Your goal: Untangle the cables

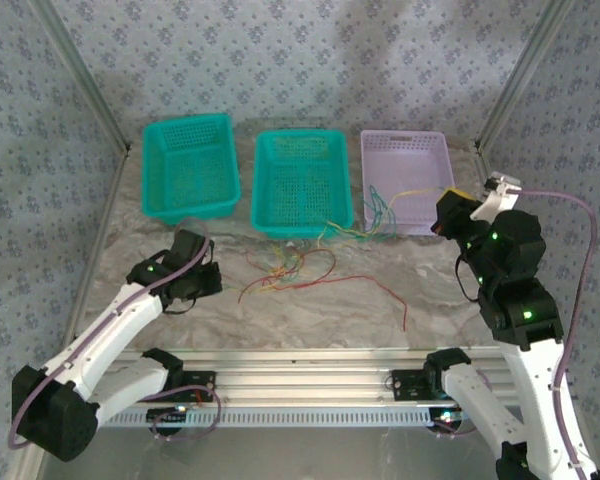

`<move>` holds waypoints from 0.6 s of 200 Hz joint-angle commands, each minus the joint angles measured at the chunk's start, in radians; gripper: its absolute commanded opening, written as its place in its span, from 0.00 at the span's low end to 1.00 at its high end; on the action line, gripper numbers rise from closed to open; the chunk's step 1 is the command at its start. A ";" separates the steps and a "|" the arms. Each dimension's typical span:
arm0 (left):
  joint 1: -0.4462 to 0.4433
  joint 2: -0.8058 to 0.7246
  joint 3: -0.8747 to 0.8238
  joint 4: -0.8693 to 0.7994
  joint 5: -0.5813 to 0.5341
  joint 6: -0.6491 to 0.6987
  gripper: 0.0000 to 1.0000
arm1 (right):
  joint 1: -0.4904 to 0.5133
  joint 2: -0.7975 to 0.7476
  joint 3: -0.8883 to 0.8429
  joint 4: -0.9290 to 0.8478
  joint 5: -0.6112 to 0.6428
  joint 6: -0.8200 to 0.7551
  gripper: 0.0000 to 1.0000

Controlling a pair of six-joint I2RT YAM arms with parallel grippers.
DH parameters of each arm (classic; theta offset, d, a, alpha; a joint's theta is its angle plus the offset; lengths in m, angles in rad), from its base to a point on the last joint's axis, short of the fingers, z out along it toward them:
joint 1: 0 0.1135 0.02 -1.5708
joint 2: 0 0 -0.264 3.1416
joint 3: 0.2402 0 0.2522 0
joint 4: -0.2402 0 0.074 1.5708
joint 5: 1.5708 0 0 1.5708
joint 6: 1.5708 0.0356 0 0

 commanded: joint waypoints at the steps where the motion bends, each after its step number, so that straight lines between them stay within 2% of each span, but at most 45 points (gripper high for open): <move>1: -0.004 0.019 -0.010 0.049 -0.017 -0.022 0.08 | 0.004 0.014 0.027 0.043 -0.105 0.031 0.00; 12: -0.004 0.034 -0.007 0.056 -0.017 -0.024 0.19 | 0.006 0.015 0.023 0.072 -0.151 0.042 0.00; 30: -0.005 0.049 0.002 0.064 -0.009 -0.028 0.43 | 0.009 0.038 0.028 0.101 -0.250 0.042 0.00; 41: -0.005 0.047 0.015 0.065 0.003 -0.031 0.51 | 0.014 0.054 0.026 0.105 -0.288 0.044 0.00; 73: -0.007 0.017 0.077 0.068 0.040 -0.033 0.63 | 0.054 0.086 -0.042 0.143 -0.326 0.031 0.00; 120: -0.032 0.023 0.229 0.045 0.090 -0.013 0.72 | 0.169 0.145 -0.121 0.207 -0.372 -0.035 0.00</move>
